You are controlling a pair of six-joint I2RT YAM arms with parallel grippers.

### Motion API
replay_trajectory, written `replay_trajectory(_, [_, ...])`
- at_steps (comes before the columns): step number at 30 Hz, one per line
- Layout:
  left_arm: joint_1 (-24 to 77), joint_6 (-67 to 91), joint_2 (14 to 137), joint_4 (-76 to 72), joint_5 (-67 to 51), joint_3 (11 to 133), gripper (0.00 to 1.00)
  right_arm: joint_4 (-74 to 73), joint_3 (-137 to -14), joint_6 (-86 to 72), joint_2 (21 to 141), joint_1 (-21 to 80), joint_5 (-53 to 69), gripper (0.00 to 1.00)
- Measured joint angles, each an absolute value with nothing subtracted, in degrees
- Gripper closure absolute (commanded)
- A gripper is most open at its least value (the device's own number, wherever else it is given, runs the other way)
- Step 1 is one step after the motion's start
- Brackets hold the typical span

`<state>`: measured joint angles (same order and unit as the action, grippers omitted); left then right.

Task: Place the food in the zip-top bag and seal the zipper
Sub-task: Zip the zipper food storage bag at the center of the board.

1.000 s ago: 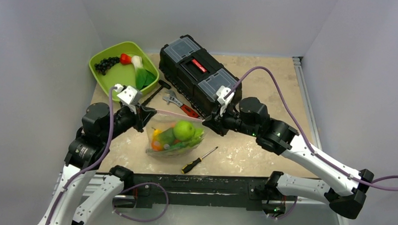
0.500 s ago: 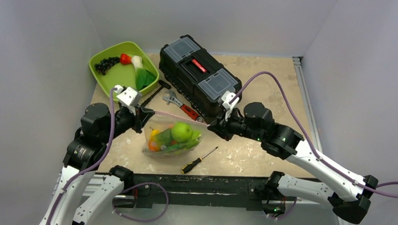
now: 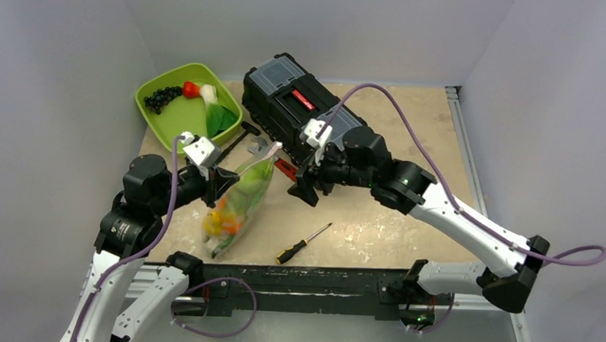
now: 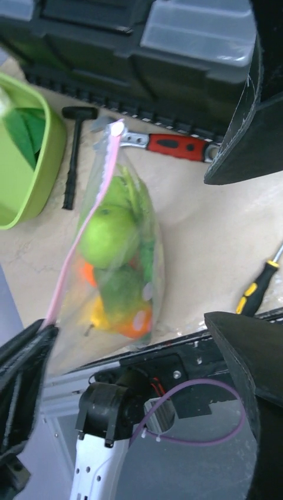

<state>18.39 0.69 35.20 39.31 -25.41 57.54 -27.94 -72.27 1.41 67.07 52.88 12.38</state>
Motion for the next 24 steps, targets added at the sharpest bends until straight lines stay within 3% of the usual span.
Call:
replay_trajectory(8, [18.4,-0.2,34.7,41.5,-27.7,58.0,1.00,-23.5,-80.2,-1.3,80.2,55.8,12.8,0.18])
replay_trajectory(14, [18.4,-0.9,34.7,42.1,-30.4,58.3,1.00,-17.6,-77.8,2.7,80.7,61.1,12.3,0.19])
replay_trajectory(24, [18.4,-4.2,33.8,44.5,-41.4,58.7,1.00,-10.6,-74.6,12.1,79.6,60.9,23.9,0.37])
